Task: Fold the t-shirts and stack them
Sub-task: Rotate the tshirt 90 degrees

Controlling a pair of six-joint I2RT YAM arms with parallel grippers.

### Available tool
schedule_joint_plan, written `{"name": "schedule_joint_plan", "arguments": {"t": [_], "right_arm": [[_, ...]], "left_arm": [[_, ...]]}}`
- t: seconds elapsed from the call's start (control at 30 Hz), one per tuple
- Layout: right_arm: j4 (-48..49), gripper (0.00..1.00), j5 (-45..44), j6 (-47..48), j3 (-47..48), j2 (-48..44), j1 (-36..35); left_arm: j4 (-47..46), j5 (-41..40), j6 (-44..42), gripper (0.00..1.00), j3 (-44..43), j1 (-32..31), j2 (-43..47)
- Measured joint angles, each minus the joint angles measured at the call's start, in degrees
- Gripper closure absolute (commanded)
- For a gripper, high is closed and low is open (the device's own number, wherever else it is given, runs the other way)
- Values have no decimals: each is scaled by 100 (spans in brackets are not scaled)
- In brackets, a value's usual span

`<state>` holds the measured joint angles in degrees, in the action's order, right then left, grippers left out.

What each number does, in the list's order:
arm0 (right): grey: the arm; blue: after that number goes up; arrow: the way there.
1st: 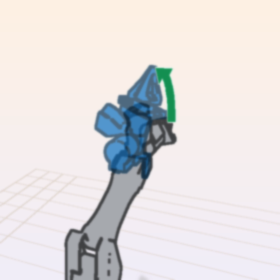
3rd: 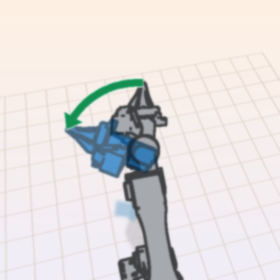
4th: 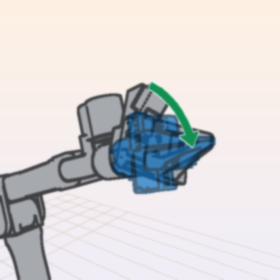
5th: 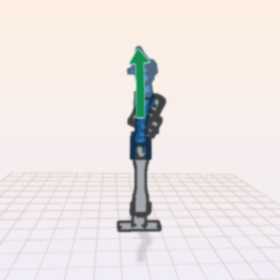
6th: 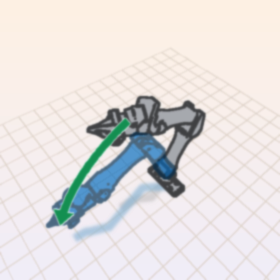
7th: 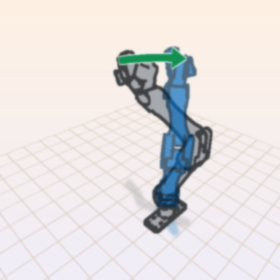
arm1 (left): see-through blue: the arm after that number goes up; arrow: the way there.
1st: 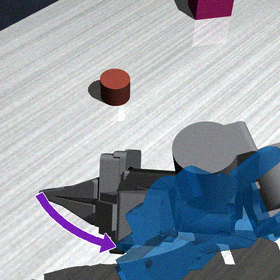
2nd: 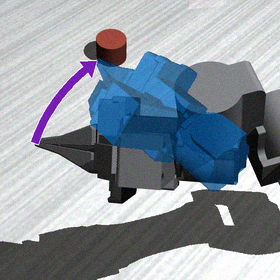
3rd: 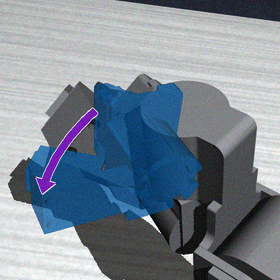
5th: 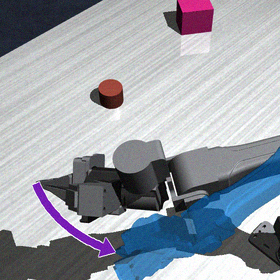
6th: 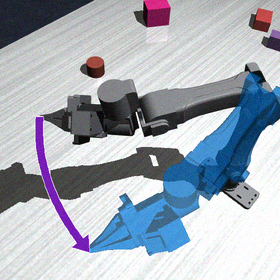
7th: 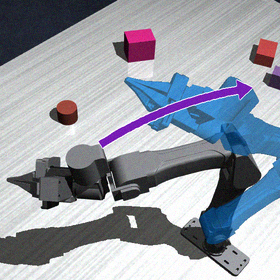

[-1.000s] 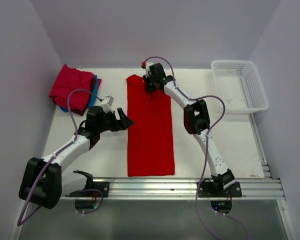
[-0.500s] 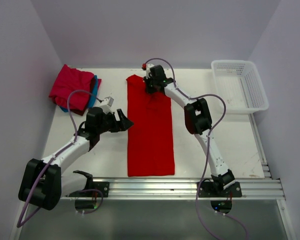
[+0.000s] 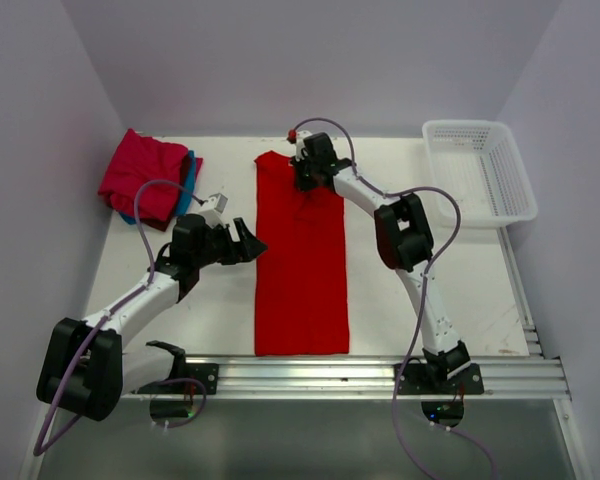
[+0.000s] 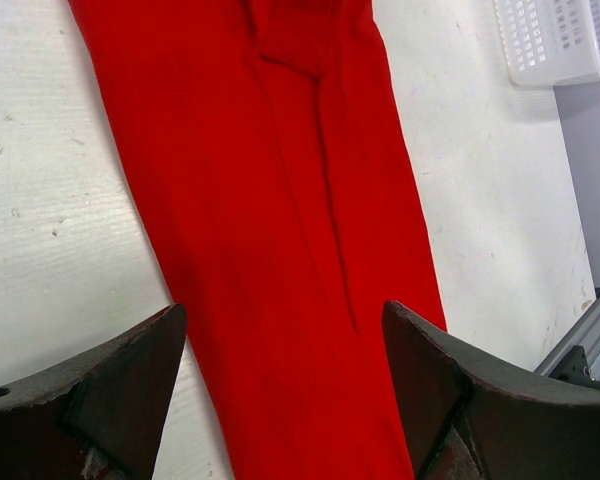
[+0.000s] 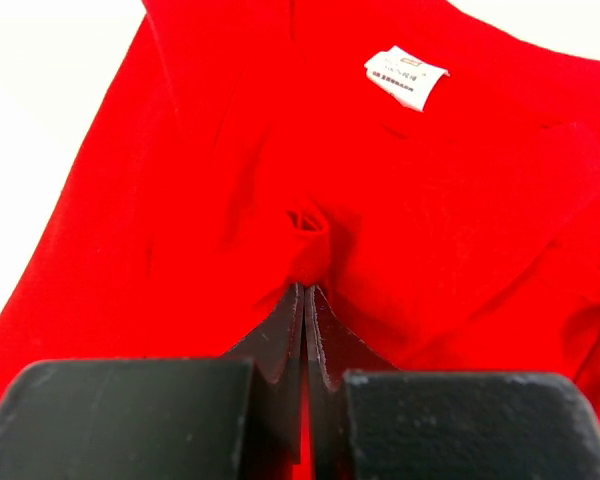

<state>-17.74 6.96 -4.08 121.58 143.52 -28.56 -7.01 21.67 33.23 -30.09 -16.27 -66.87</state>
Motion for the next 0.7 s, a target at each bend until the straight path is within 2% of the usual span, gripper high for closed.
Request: {"name": "schedule_joint_plan", "arguments": {"t": [0.3,0.7], "right_arm": [[216,100,-76,-15,-708,-573,0],[81,100,-1075,-284,-1397,-1281,-9]], "left_arm": [[0,0,-2,18,0,0,0],[-11,2,-4,18,0,0,-2]]}}
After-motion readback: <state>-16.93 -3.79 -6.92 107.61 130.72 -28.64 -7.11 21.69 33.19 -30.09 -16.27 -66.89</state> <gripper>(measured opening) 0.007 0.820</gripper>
